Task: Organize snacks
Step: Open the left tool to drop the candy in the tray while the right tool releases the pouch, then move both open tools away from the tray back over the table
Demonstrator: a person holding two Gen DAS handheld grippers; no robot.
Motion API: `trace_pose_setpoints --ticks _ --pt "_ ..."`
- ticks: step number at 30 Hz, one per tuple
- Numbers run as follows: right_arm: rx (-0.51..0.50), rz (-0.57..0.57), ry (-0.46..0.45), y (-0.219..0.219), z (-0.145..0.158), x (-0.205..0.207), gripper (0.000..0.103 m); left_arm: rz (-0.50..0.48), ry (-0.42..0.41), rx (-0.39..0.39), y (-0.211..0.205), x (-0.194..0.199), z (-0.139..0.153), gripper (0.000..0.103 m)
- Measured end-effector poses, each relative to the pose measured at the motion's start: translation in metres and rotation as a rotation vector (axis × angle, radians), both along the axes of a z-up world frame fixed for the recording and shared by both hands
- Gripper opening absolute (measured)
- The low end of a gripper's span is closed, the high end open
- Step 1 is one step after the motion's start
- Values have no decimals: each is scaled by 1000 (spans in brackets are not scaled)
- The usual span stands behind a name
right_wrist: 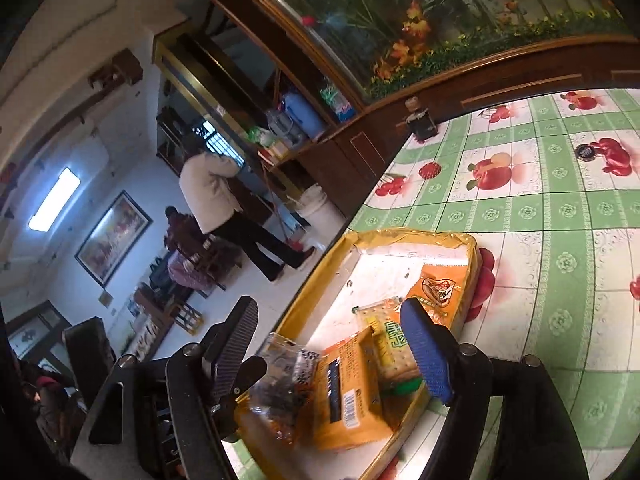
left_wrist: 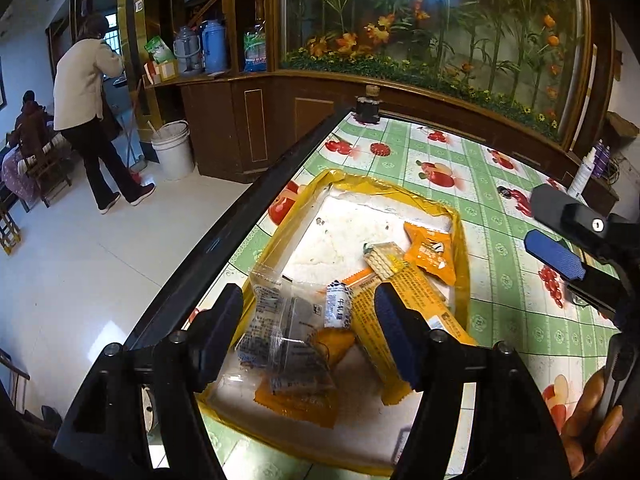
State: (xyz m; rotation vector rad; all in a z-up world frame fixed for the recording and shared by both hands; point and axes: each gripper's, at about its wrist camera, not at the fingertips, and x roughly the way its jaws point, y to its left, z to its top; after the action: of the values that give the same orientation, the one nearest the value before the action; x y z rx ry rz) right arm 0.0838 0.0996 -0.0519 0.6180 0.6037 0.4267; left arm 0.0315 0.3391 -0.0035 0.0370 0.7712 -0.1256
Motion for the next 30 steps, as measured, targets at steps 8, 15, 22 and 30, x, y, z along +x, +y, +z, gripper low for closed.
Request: trace_pose_setpoints --ticks 8,15,22,30 --pt "50 -79 -203 -16 49 -84 76 43 -36 22 -4 -17 16 68" --pt "-275 9 -467 64 133 -165 92 90 -110 138 -18 -37 26 68" --pt "-618 27 -577 154 150 -192 92 98 -138 175 -12 -47 31 68" --pt "-596 19 -576 165 157 -181 92 135 -143 163 10 -48 35 68"
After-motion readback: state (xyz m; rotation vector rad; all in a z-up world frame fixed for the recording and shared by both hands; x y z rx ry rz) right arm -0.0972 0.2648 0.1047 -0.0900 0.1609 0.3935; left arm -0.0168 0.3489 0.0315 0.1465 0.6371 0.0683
